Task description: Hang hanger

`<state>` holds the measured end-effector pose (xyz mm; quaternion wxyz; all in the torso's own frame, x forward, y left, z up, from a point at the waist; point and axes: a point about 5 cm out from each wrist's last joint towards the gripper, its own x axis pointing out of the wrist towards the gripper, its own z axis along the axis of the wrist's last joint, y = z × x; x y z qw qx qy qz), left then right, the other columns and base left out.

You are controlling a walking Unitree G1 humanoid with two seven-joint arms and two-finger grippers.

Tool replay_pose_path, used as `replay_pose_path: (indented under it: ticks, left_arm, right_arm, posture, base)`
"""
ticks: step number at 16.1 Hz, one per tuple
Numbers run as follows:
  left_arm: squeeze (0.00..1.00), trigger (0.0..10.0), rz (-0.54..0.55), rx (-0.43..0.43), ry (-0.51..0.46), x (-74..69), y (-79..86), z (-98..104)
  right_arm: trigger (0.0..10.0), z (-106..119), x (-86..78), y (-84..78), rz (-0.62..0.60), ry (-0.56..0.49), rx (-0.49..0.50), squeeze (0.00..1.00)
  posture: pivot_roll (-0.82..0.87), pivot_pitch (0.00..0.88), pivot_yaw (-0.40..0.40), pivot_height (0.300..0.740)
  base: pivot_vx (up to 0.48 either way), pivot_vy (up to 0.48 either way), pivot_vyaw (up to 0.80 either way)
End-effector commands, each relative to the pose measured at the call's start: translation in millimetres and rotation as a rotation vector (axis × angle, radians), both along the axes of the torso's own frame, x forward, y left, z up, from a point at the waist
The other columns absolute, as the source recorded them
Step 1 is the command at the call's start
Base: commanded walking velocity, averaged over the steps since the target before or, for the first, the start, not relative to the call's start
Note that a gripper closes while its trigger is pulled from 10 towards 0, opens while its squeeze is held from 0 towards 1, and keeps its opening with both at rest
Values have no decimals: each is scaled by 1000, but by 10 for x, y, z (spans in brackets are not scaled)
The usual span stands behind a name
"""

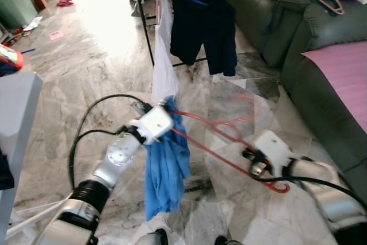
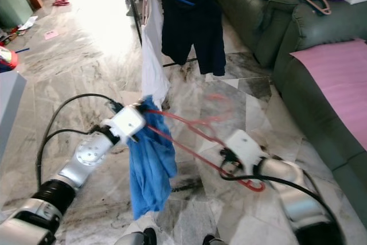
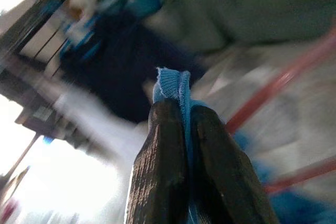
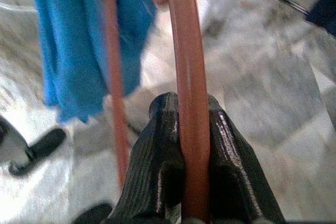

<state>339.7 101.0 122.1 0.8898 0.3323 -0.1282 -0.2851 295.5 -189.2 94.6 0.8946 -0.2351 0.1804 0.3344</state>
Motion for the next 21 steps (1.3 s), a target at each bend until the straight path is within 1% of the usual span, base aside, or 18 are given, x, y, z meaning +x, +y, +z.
replay_pose_path:
  ticks: [1,3,4,5,6,7,9,10,11,12,13,14,17,18,19,21]
  left_arm:
    - [0,10000,-63,10,-27,-53,-99,23]
    - [0,10000,-98,16,-35,-88,-155,19]
    - [0,10000,-121,8,-34,-111,-194,19]
    - [0,10000,-141,-11,-32,-134,-233,38]
    - [0,10000,-147,-10,-34,-139,-242,42]
    - [0,10000,-177,-18,-25,-166,-281,42]
    - [0,10000,-239,-14,-10,-236,-349,19]
    - [0,10000,-248,-16,-9,-247,-356,20]
    - [0,10000,-257,-17,-4,-264,-373,21]
    - [0,10000,-269,-25,1,-279,-389,28]
    - [0,10000,-280,-26,12,-292,-400,23]
    - [0,10000,-294,-28,21,-308,-411,16]
    - [0,10000,-294,-28,21,-308,-411,16]
    - [0,10000,-320,-20,67,-366,-440,-86]
    - [0,10000,-323,-15,80,-378,-449,-123]
    - [0,10000,-288,-48,37,-322,-464,-29]
  right_arm:
    - [10000,-50,-9,104,55,16,9,0]
    - [10000,-153,-29,183,93,63,4,0]
    - [10000,-182,-48,219,113,67,-7,0]
    - [10000,-193,-32,240,110,58,-5,0]
    - [10000,-193,-25,244,107,54,-4,0]
    - [10000,-188,19,247,86,34,-9,0]
    - [10000,-91,199,225,-17,-61,-11,0]
    - [10000,-73,224,222,-31,-73,-9,0]
    - [10000,-24,298,198,-83,-123,-15,0]
    - [10000,5,354,169,-133,-157,-18,0]
    - [10000,24,386,156,-158,-173,-14,0]
    - [10000,46,403,158,-164,-193,-9,0]
    - [10000,46,403,158,-164,-193,-9,0]
    - [10000,144,427,189,-169,-270,29,0]
    - [10000,170,424,205,-167,-293,42,0]
    - [10000,92,392,276,-136,-262,57,0]
  posture:
    - [36,191,75,740]
    - [38,193,72,740]
    - [37,193,70,740]
    - [34,194,69,740]
    - [34,194,69,740]
    - [33,195,69,740]
    - [31,195,71,740]
    - [32,196,71,740]
    - [33,197,72,740]
    - [35,199,72,740]
    - [36,199,72,740]
    - [36,199,73,740]
    - [36,199,73,740]
    - [33,196,77,740]
    - [31,194,77,740]
    - [27,193,76,740]
  base:
    - [0,0,0]
    - [0,0,0]
    - [0,0,0]
    - [0,0,0]
    - [0,0,0]
    - [0,0,0]
    - [0,0,0]
    - [0,0,0]
    - [0,0,0]
    - [0,0,0]
    - [0,0,0]
    - [0,0,0]
    - [0,0,0]
    - [0,0,0]
    - [0,0,0]
    - [0,0,0]
